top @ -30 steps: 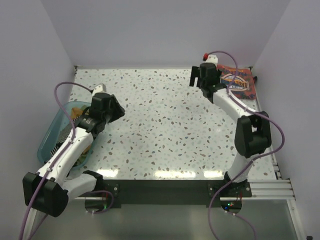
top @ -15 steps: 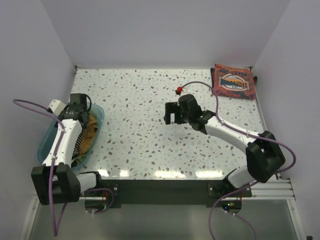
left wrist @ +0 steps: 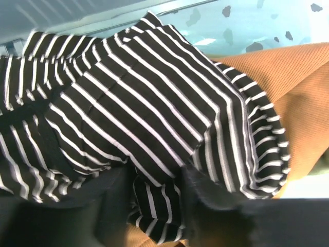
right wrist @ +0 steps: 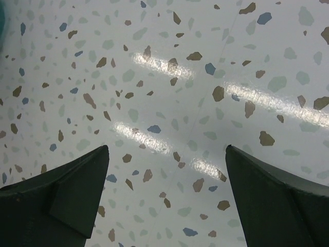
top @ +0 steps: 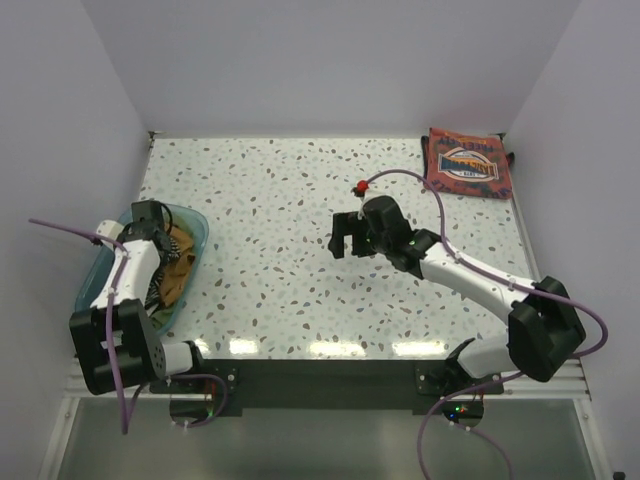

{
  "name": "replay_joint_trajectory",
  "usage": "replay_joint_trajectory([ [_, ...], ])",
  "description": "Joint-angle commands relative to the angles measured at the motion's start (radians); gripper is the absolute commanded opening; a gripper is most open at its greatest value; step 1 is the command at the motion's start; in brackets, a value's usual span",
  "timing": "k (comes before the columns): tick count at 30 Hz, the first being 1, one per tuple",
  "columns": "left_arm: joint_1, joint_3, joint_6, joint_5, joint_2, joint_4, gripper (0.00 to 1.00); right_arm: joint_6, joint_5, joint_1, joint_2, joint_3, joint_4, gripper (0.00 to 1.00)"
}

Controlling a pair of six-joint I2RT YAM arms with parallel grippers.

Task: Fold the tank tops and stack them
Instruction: Grab the tank top from the pile

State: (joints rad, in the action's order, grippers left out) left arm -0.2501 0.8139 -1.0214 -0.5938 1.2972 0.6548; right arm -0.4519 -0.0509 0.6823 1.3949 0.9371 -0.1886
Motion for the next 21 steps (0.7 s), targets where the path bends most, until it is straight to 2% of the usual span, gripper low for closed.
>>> replay_joint_trajectory([
  [1, -0.018, 0.048, 0.032, -0.004, -0.007, -0.031, 0.33, 0.001, 0.013, 0.003, -0.053, -0.009, -0.003, 0.99],
  [2, -0.018, 0.065, 0.038, -0.008, -0.024, -0.018, 0.23, 0.002, 0.011, 0.003, -0.056, -0.006, -0.011, 0.99],
  [5, -0.017, 0.132, 0.076, -0.008, -0.077, 0.014, 0.08, 0.009, 0.017, 0.003, -0.057, 0.002, -0.020, 0.99],
  [7, -0.017, 0.180, 0.099, -0.005, -0.113, 0.032, 0.02, 0.009, 0.025, 0.003, -0.054, 0.009, -0.022, 0.99],
  [12, -0.017, 0.270, 0.182, 0.064, -0.177, 0.013, 0.00, 0.004, 0.007, 0.002, -0.077, 0.022, -0.028, 0.99],
  [17, -0.006, 0.367, 0.254, 0.204, -0.216, -0.027, 0.00, -0.062, 0.002, 0.002, -0.140, 0.043, -0.044, 0.99],
  [21, 0.044, 0.494, 0.302, 0.213, -0.211, 0.002, 0.00, -0.102, 0.005, 0.002, -0.172, 0.054, -0.037, 0.99],
])
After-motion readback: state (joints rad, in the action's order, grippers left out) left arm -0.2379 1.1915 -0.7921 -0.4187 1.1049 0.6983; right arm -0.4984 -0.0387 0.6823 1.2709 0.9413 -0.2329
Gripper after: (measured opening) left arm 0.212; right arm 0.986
